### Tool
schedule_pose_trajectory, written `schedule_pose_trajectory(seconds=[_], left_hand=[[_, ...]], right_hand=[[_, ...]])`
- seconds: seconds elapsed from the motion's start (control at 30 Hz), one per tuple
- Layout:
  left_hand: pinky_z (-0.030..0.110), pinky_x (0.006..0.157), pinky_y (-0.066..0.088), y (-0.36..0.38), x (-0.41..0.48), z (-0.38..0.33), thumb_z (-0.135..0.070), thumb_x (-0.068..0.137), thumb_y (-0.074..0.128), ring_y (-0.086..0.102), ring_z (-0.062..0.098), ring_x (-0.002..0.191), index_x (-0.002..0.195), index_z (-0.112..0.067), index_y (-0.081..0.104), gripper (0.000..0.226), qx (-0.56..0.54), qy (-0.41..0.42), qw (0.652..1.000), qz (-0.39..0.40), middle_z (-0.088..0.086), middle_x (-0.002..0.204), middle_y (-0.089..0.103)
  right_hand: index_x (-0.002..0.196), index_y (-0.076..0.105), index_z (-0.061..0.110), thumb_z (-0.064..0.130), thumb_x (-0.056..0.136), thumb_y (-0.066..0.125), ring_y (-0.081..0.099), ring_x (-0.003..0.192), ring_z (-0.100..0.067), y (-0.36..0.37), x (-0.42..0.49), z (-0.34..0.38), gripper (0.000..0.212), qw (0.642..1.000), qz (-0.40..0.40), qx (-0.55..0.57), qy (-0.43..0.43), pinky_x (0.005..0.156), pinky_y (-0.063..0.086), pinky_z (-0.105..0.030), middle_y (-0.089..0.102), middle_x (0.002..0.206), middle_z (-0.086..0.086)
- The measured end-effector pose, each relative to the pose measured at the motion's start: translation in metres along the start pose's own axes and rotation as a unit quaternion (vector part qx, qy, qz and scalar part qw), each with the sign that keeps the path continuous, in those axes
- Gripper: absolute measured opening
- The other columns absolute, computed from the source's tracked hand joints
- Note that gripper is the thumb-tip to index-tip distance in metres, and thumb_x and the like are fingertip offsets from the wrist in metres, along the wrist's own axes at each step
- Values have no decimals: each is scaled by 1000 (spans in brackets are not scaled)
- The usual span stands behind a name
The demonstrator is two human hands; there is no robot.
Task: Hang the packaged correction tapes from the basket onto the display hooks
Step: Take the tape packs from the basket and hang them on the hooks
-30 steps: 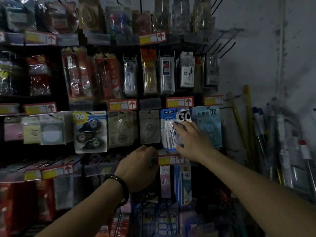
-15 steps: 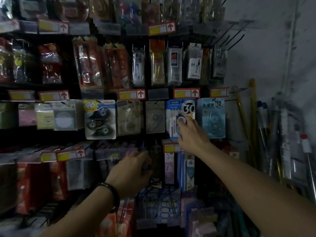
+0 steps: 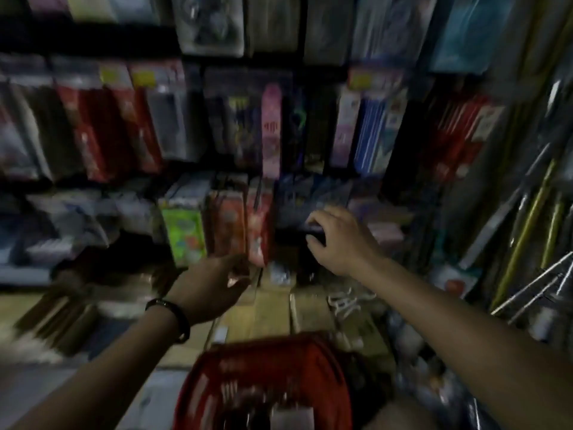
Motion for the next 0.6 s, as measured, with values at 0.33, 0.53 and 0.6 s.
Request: schedule_pose_trajectory(seconds=[0.33,0.53,0.6], left_hand=[[26,80,56,182,-85,102,-38,101,62,68,5,94,113,-36,65,12,-67,-135,971,185,-18,104,67],[42,105,54,274,-87,128,-44,100,56,67,25,121,136,-33,61,38,-92,-190,934,290,0,130,71],[40,110,50,291,-81,123,-39,104,56,64,26,127,146,-28,55,43,-100,-159,928,322,4,139,67]], right_hand=[[108,69,30,37,92,70,66,93,-8,258,-136,6,18,930,300,152,150,81,60,-36,67,103,10],[96,72,24,21,86,76,69,85,-16,391,-191,-14,11,867,358,191,289,75,55,-33,71,89,7],[91,71,16,9,84,75,68,80,-19,427,-211,-25,11,836,368,218,344,71,51,-33,71,83,1]])
Point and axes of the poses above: each hand's wrist, its own x-axis towards the middle knuckle, its own y-axis out of the palm, z = x × y, the point moved 3 cm from there along x, towards the middle knuckle
